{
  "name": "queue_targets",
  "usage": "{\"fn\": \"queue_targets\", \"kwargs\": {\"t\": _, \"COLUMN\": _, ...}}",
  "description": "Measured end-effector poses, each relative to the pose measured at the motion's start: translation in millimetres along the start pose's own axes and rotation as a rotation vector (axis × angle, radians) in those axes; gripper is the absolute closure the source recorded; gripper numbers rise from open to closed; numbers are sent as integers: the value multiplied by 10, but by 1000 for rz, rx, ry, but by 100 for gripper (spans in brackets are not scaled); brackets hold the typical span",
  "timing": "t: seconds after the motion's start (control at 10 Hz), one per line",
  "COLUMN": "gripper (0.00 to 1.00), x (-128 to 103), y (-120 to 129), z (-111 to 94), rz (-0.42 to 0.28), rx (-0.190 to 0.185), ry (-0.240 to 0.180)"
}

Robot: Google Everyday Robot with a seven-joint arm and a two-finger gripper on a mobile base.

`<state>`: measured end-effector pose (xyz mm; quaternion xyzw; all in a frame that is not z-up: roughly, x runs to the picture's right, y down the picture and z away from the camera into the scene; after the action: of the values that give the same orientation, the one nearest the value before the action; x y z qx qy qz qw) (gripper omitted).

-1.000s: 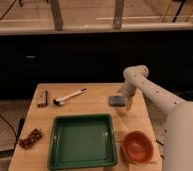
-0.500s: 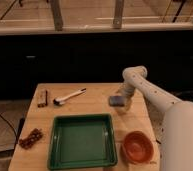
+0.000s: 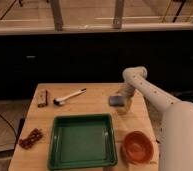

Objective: Place sponge in tray

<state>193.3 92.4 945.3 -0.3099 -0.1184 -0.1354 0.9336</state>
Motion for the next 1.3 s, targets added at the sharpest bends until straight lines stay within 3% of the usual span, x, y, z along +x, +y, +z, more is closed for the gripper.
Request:
{"fn": "queue_targets", "kwargs": {"t": 0.2, "gripper": 23, "x": -5, "y": -1, "z": 9, "rz": -3, "rx": -1, "ry": -1}}
{"fn": "queue_targets", "kwargs": {"t": 0.4, "gripper": 41, "x": -3, "y": 0, "z": 15, "rz": -4, "rx": -1, "ry": -3}}
{"fn": "queue_targets", "kwargs": {"t": 0.6, "gripper": 50, "x": 2, "y": 6, "z": 15, "rz": -5, "rx": -3, "ry": -4}}
{"fn": "queue_targets", "kwargs": {"t": 1.0, "gripper": 88, "x": 19, "y": 6, "z": 25, "rz": -16, "rx": 5, "ry": 0}}
{"fn": "queue_targets", "kwargs": {"t": 1.1, "gripper": 97, "x": 53, "y": 37, "z": -48, "rz": -17, "rx": 8, "ry": 8}}
{"fn": "queue_targets", "kwargs": {"t": 1.3, "gripper": 100, "x": 42, "y": 40, "z": -246, "rz": -21, "rx": 21, "ry": 8}}
